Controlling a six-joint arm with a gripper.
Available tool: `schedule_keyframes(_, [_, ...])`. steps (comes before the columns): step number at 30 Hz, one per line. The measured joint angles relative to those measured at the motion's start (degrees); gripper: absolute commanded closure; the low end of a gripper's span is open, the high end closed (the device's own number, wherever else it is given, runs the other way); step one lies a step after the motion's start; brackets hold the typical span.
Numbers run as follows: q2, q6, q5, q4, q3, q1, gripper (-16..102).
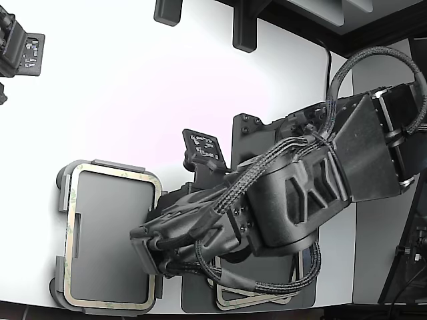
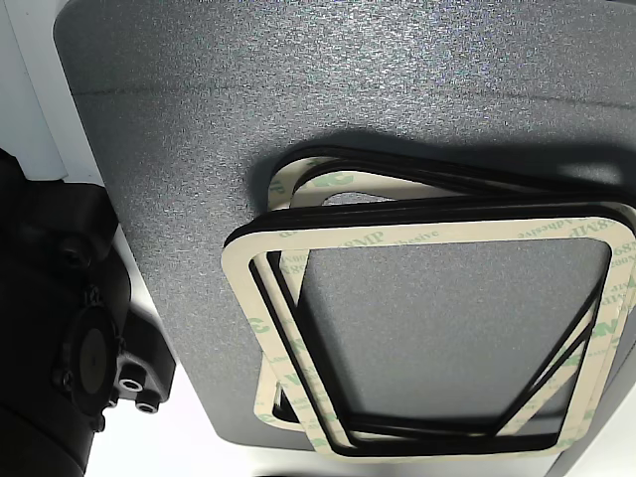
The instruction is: Grab top frame and put it into gray box.
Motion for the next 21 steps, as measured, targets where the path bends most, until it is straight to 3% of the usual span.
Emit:
schedule_keyframes(8, [0.0, -1.23, 0.35, 0.26, -1.76, 0.0, -14])
schedule_keyframes(12, [0.0, -2.64, 2.9, 0.26, -4.75, -0.09, -14])
schedule_keyframes(17, [3.16, -9.4, 8.79, -3.52, -5.62, -1.05, -14])
schedule_keyframes(21, [10.9, -23.38, 17.49, -10.9, 1.67, -2.46, -14])
